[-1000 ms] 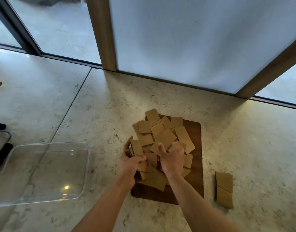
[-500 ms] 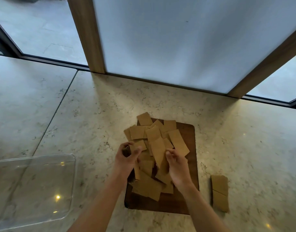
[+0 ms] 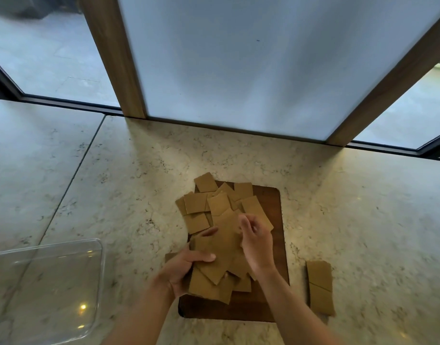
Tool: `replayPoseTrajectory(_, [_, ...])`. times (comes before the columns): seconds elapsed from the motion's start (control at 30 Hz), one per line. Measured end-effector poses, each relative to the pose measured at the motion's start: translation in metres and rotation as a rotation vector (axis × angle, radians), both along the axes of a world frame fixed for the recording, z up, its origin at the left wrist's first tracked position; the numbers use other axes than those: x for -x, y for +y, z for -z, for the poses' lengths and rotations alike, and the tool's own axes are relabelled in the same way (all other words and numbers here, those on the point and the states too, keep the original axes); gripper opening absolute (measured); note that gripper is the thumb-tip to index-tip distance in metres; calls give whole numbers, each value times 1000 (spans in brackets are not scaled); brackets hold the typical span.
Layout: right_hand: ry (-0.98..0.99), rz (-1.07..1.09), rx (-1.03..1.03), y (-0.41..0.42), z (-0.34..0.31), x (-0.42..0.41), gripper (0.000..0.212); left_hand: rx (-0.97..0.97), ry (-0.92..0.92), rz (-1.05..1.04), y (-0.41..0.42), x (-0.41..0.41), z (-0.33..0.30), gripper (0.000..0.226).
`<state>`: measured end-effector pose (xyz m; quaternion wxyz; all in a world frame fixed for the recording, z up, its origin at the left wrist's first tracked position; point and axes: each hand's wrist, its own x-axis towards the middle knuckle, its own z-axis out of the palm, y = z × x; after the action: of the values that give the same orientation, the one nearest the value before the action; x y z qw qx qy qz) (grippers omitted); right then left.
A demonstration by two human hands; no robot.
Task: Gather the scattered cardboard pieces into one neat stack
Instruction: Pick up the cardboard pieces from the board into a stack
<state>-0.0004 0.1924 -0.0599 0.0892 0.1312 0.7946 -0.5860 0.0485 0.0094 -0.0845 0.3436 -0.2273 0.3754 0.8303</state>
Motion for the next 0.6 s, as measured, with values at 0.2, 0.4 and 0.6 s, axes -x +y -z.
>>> replayPoseTrajectory(0.2, [-104, -439, -68, -10, 12, -18, 14, 77, -72, -128, 9, -1, 0, 70])
replayPoseTrajectory(0.4, [67, -90, -562, 1, 28, 0, 34, -102, -138, -421, 4, 4, -1, 64])
replayPoseTrajectory(0.6, [-67, -268, -833, 21, 46, 13, 49, -211, -168, -568, -3, 10, -6, 57])
